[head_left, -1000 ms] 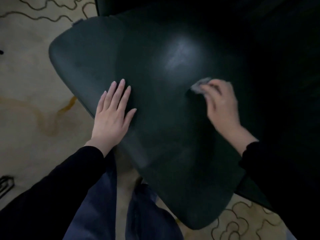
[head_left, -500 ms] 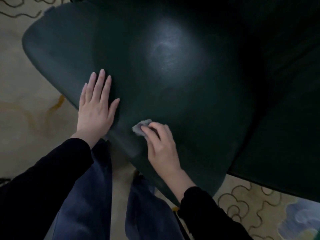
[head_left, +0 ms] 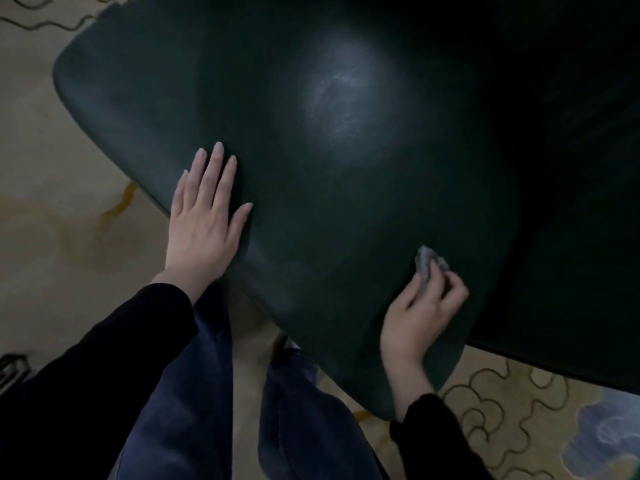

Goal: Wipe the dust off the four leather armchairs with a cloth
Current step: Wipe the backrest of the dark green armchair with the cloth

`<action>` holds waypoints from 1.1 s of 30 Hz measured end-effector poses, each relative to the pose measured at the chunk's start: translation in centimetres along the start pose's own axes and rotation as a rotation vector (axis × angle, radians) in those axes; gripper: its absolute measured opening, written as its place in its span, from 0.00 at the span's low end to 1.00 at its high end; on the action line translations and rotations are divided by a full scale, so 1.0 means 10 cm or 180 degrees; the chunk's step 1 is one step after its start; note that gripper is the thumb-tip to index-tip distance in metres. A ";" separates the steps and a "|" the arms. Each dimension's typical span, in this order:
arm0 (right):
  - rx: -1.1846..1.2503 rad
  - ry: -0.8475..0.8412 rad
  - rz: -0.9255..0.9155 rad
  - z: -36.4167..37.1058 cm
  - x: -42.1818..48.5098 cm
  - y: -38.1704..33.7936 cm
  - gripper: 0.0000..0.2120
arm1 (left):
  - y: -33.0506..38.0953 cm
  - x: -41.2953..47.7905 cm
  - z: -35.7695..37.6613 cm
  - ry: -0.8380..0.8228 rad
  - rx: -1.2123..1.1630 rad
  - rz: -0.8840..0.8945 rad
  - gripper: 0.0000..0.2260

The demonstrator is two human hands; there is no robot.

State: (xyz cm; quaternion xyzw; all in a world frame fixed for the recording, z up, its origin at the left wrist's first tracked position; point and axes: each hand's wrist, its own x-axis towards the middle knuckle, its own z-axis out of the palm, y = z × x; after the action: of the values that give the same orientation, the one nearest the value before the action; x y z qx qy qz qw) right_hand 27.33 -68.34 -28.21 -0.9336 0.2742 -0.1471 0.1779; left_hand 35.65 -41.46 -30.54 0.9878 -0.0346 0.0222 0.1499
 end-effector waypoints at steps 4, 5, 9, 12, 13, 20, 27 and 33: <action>0.0361 0.0061 0.0138 0.18 -0.27 -0.45 0.11 | -0.06 0.01 -0.01 0.0019 -0.0090 0.0080 0.26; 0.0475 0.0050 0.0106 0.23 -0.30 -0.59 0.11 | -0.08 0.02 -0.02 0.0026 -0.0093 0.0109 0.26; 0.0872 -0.0178 -0.0070 0.45 -0.34 -1.18 0.11 | -0.20 0.07 -0.08 0.0064 -0.0106 0.0074 0.26; 0.1180 -0.0410 -0.0186 0.54 -0.28 -1.45 0.11 | -0.30 0.12 -0.13 0.0062 -0.0077 0.0052 0.26; 0.1270 -0.0438 -0.0198 0.52 -0.23 -1.46 0.11 | -0.32 0.14 -0.15 0.0050 -0.0062 0.0050 0.26; 0.0586 0.0198 0.0258 0.03 0.19 -0.58 0.11 | -0.34 0.23 -0.16 -0.0032 -0.0062 0.0018 0.27; 0.0621 -0.0129 -0.0092 0.41 -0.36 -1.03 0.12 | -0.45 0.23 -0.14 0.0013 -0.0046 0.0026 0.26; 0.1217 -0.0714 -0.0817 0.75 -0.52 -1.92 0.12 | -0.67 0.17 -0.24 0.0052 0.0012 -0.0178 0.26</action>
State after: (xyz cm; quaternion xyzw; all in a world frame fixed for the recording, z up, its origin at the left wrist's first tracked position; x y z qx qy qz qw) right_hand 34.80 -48.40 -27.92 -0.9206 0.0992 -0.1131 0.3604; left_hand 37.77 -34.50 -30.11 0.9885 -0.0058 0.0262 0.1489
